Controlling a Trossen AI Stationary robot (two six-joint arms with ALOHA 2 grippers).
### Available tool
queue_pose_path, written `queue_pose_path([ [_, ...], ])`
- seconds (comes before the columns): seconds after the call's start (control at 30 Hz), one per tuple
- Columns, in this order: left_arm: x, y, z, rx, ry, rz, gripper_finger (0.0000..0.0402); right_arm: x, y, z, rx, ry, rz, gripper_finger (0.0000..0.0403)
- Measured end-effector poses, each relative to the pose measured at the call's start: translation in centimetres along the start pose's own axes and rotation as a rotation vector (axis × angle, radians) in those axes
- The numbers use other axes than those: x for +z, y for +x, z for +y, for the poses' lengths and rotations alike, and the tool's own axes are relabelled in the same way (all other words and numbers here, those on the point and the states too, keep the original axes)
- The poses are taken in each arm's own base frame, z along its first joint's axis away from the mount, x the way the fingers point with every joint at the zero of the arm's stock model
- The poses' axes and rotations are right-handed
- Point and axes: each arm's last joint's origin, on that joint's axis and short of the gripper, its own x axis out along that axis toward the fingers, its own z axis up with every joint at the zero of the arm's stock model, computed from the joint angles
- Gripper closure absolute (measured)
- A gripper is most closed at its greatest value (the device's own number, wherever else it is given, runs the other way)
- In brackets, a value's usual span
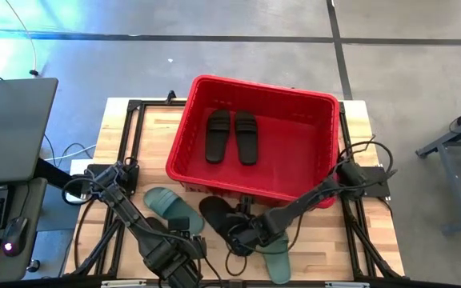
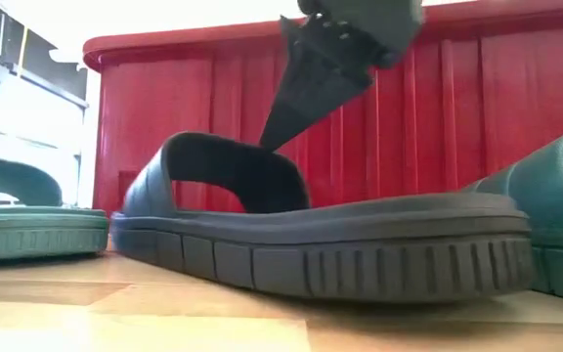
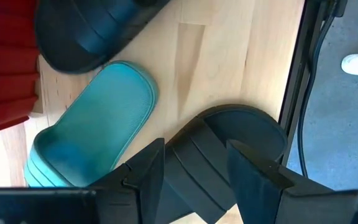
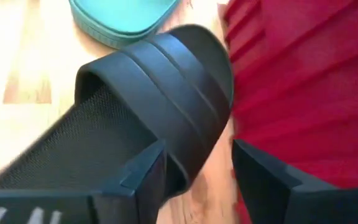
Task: Pick and place slides into bin
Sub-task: Put the black slide into the red bin
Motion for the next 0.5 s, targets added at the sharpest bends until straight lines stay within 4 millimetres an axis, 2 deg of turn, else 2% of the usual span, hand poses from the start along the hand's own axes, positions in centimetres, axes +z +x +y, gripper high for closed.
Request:
queue_pose_path([
  [0.23,0.0,0.0,0.0,-0.005,-0.003,0.001,0.0245,0.1,2.7,0.2,0.112,-0.045,0.028,0.0269],
  [0.33,0.0,0.0,-0.1,-0.016,-0.017,0.010,0.0245,-0.1,2.5,0.3,0.147,-0.044,0.062,0.0271],
  [0.5,-0.1,0.0,-0.1,-0.027,-0.023,0.022,0.0245,-0.2,0.5,1.3,0.080,-0.182,0.066,0.0263],
])
